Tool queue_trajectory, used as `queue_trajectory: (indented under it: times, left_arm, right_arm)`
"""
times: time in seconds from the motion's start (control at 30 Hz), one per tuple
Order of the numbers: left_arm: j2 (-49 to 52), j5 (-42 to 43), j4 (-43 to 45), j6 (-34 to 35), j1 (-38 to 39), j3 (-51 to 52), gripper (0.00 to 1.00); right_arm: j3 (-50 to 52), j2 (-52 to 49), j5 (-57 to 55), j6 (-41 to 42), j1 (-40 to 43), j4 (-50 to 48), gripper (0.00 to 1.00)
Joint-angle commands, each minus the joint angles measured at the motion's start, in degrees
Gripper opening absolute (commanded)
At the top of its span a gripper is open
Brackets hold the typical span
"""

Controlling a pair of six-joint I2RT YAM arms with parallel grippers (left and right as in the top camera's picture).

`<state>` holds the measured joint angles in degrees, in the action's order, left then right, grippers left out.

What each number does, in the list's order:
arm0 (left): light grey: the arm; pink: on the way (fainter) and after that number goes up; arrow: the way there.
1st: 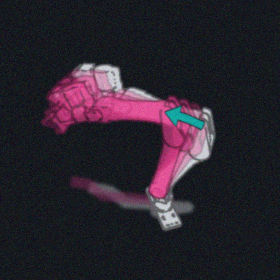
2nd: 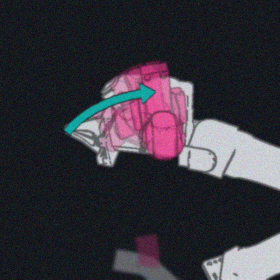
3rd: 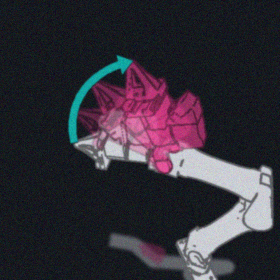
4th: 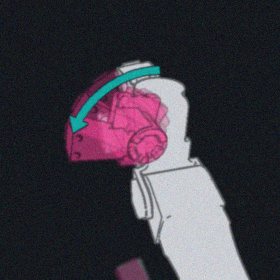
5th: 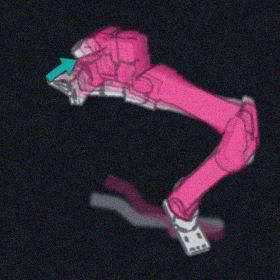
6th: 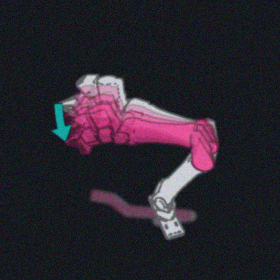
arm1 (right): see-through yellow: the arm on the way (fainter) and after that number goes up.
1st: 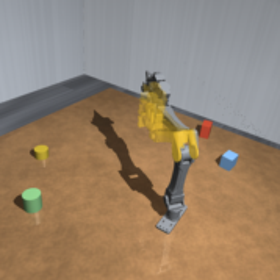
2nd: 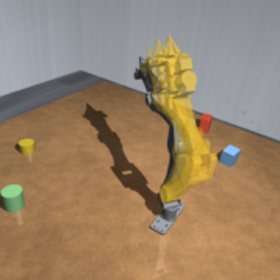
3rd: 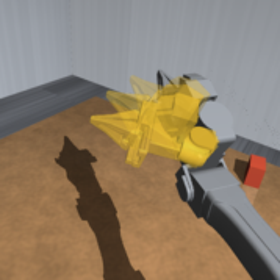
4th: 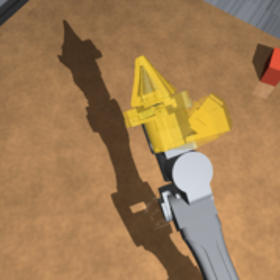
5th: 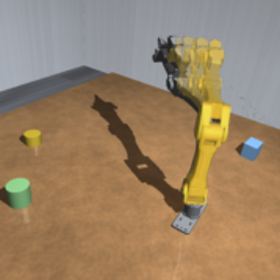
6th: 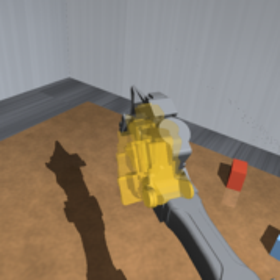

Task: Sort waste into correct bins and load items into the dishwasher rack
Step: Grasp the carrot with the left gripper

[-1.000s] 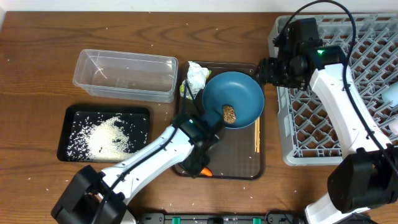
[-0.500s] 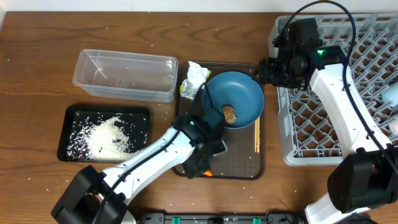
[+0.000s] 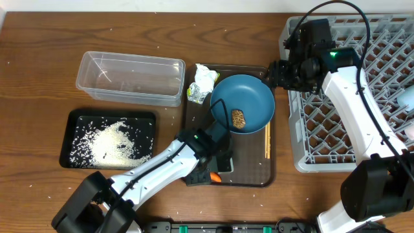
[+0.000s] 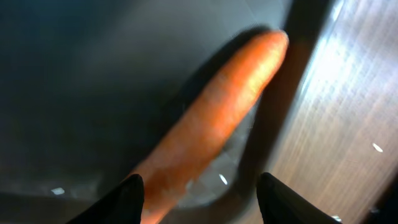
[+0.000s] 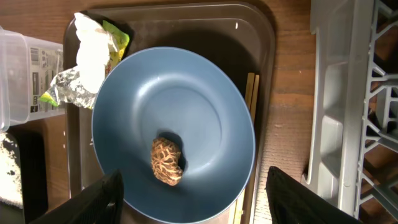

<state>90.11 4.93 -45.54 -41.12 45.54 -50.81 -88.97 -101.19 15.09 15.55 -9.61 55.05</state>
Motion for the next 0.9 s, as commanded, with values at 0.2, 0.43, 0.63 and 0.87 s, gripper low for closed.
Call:
queue_trajectory:
  times: [0.2,0.43,0.63,0.87]
  left_arm:
    - [0.6,0.4,3.0,-1.7,0.0,4.3,0.51]
    - [0.6,0.4,3.0,-1.7,0.0,4.6,0.43]
    - [0.6,-1.8,5.6,-1.7,-0.2,5.2,0.43]
    - [0.6,-6.3,9.0,-0.7,-0.9,6.1,0.38]
  right_arm:
    - [-0.3,1.5,0.6,0.6,0.0,0.3,0.66]
    - [-0.3,1.5,0.6,0.6,0.0,0.3,0.66]
    - [-0.3,1.5,0.6,0.6,0.0,0.5,0.66]
    - [-0.3,1.5,0.6,0.6,0.0,0.8,0.65]
